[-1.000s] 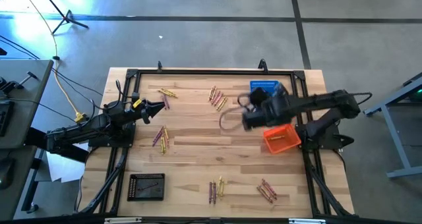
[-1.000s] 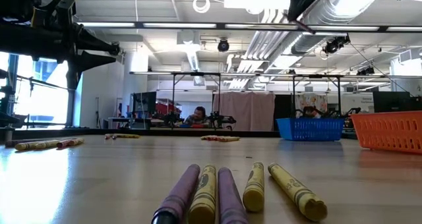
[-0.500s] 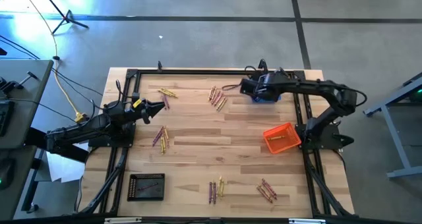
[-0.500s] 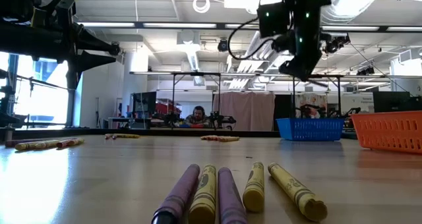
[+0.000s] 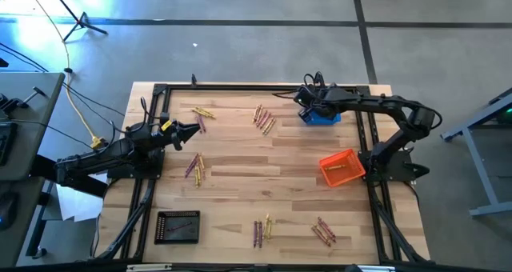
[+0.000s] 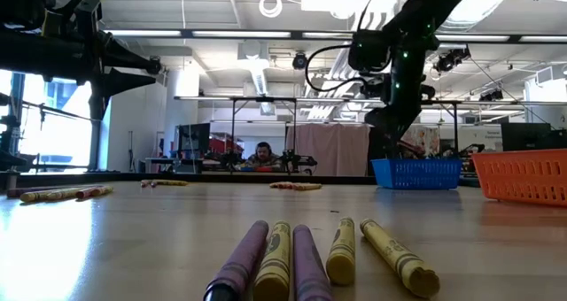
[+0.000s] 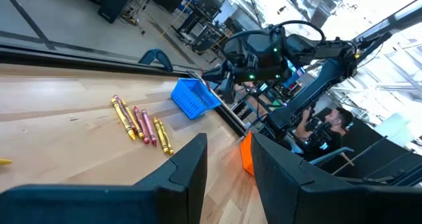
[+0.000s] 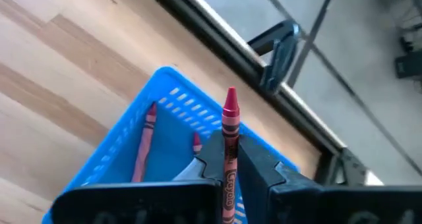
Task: Sort crayons
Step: Put the red crayon into the blue basket
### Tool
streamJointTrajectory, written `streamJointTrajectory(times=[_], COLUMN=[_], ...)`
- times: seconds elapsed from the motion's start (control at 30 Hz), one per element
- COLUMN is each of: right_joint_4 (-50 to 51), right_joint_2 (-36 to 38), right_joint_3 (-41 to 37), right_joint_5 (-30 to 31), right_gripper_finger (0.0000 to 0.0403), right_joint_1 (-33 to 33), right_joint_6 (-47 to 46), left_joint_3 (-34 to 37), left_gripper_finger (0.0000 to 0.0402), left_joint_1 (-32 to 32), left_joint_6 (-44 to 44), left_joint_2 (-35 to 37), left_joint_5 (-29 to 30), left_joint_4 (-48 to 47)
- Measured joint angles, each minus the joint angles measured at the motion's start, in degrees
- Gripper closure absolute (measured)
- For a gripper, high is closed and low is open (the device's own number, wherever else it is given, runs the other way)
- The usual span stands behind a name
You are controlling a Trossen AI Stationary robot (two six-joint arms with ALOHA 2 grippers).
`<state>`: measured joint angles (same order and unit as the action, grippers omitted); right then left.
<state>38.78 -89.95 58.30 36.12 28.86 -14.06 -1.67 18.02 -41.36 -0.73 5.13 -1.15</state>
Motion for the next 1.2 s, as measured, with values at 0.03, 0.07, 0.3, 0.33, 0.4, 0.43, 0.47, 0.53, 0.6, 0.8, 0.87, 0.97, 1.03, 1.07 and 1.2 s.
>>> streamJointTrajectory(times=[0.03,0.07,0.3,0.33,0.4,0.43,0.47,0.53,0.6,0.8,0.87,0.97,1.03,1.07,1.2], right_joint_4=[-0.06,-0.04,0.91,1.69,5.01,7.25,10.07,16.76,21.57,28.19,28.00,27.76,28.12,28.02,25.70], right_joint_2=[0.00,0.00,0.00,0.00,0.00,0.00,0.12,0.80,2.25,8.40,10.28,12.03,12.12,11.96,10.34], right_joint_3=[-0.18,-0.36,-0.47,-0.39,0.59,1.57,2.84,5.82,9.19,16.37,16.73,15.69,14.27,13.53,10.21], right_joint_5=[-0.94,-1.86,-3.76,-3.86,-4.38,-4.47,-4.45,-4.61,-4.95,-13.91,-18.63,-22.79,-23.40,-23.74,-26.66], right_gripper_finger=[0.0386,0.0381,0.0330,0.0325,0.0318,0.0317,0.0317,0.0319,0.0323,0.0329,0.0329,0.0330,0.0330,0.0330,0.0330], right_joint_1=[0.08,0.08,-0.75,-1.08,-1.91,-2.44,-3.13,-4.96,-7.77,-22.05,-27.84,-37.18,-43.60,-46.58,-56.50], right_joint_6=[-0.04,-0.27,-1.33,-2.15,-3.96,-5.11,-6.46,-9.36,-12.15,-21.78,-26.62,-36.38,-44.22,-48.52,-64.03], left_joint_3=[0.00,0.00,0.00,0.00,0.00,0.00,0.00,0.00,0.00,0.00,0.00,0.00,0.00,0.00,0.00], left_gripper_finger=[0.0296,0.0296,0.0296,0.0296,0.0296,0.0296,0.0296,0.0296,0.0296,0.0296,0.0296,0.0296,0.0296,0.0296,0.0296], left_joint_1=[0.00,-0.01,-0.01,0.00,-0.02,0.00,-0.02,0.00,0.00,-0.02,0.00,-0.02,-0.01,0.00,-0.01], left_joint_6=[0.00,0.00,0.00,0.00,0.00,0.00,0.00,0.00,0.00,0.00,0.00,0.00,0.00,0.00,0.00], left_joint_2=[-0.01,-0.02,-0.02,0.00,-0.02,-0.02,-0.02,0.00,-0.02,-0.02,-0.01,0.00,-0.01,-0.02,-0.02], left_joint_5=[0.00,0.00,0.02,0.00,0.00,0.00,0.00,0.01,0.00,0.00,0.02,0.00,0.00,0.00,0.00], left_joint_4=[0.00,0.01,0.00,0.00,0.02,0.00,0.00,0.00,0.00,0.00,0.00,0.00,0.00,0.00,0.00])
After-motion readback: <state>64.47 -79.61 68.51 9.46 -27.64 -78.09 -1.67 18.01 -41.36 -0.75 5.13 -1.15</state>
